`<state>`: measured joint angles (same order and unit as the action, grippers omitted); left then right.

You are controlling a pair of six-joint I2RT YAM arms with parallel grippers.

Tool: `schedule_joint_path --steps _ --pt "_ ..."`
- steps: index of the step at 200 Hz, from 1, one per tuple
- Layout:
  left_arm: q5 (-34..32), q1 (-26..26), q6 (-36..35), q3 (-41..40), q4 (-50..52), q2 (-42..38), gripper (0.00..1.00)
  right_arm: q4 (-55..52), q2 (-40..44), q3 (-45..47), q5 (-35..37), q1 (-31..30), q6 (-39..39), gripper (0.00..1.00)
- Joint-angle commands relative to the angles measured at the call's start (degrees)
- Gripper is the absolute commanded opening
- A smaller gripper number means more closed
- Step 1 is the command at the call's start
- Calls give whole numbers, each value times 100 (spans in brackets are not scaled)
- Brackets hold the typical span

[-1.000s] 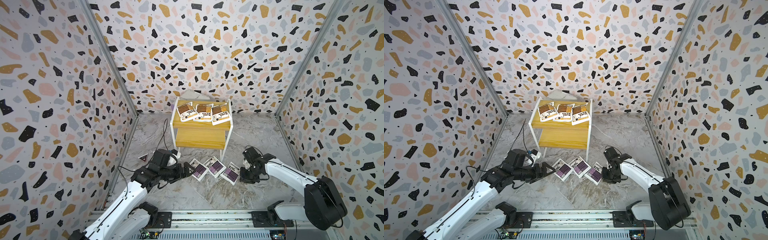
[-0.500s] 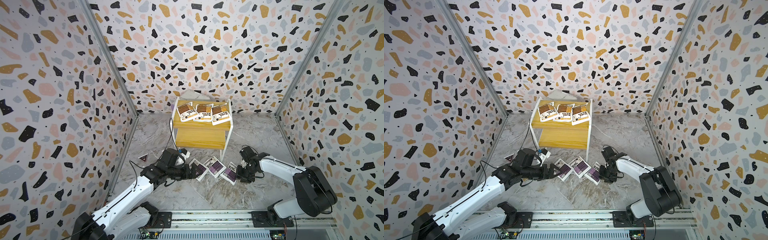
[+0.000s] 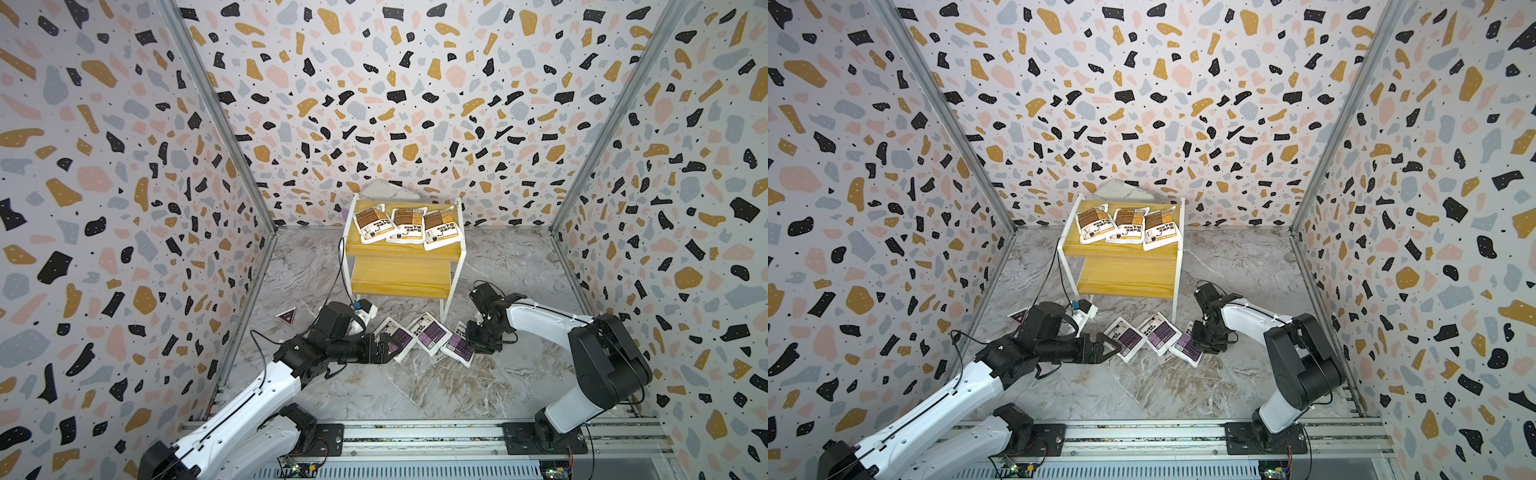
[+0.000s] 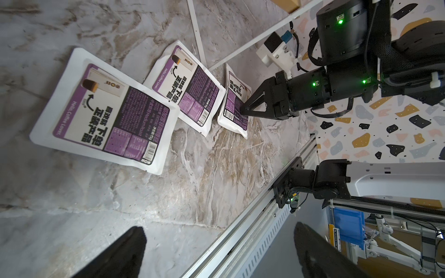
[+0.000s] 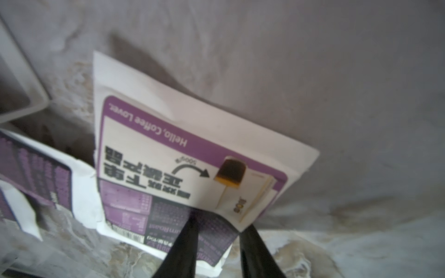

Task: Place the bagged coffee beans on the shelf by color
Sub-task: Pick up the bagged coffee beans at the center of the board.

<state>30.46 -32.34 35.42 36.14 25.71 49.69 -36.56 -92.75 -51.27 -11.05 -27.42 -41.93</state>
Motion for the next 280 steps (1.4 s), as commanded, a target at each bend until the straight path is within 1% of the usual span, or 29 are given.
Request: schedule_joint_path --steps 1,22,33,48,62,87,112,129,161,175,190,192,197,216,251,265,280 --pt "-98 -15 -174 40 223 -155 100 -346 -436 57 1072 -135 261 30" --pt "-123 -9 -220 59 373 -218 100 -349 -601 11 1252 -307 295 22" --pt "-144 -9 -241 77 437 -238 100 -361 -606 24 1313 -368 294 16" --pt "-170 -9 -246 116 491 -266 100 -413 -452 103 1299 -383 284 7" --pt "-194 -9 -237 171 527 -292 100 -554 -110 158 1281 -385 284 0" --pt "-239 -10 -195 278 556 -293 100 -956 765 178 1107 -383 266 0" --pt "-167 -1 37 319 379 -277 100 -1337 1638 204 667 -382 172 0" --pt "-99 4 275 323 246 -287 100 -1538 2153 269 243 -384 95 0" --pt "-23 43 805 314 92 -476 100 -1284 3011 522 -799 -437 -316 0" --pt "-66 82 1086 323 107 -646 100 -1075 3266 521 -1070 -526 -553 0" --pt "-116 124 1409 386 139 -879 100 -826 3375 387 -1276 -653 -797 0" --pt "-138 129 1414 396 150 -912 100 -794 3383 362 -1288 -675 -825 0" --pt "-174 146 1675 417 161 -983 100 -729 3386 288 -1307 -742 -909 0" --pt "-380 184 2071 535 291 -1341 100 -448 3290 -32 -1380 -1007 -1179 0" --pt "-882 261 2855 619 616 -1958 99 -199 2993 -679 -1213 -1426 -1480 0" --pt "-932 271 3236 486 496 -2106 99 -63 2878 -898 -1110 -1476 -1534 0" --pt "-832 264 3625 251 86 -2125 98 58 2714 -1123 -986 -1494 -1561 0"
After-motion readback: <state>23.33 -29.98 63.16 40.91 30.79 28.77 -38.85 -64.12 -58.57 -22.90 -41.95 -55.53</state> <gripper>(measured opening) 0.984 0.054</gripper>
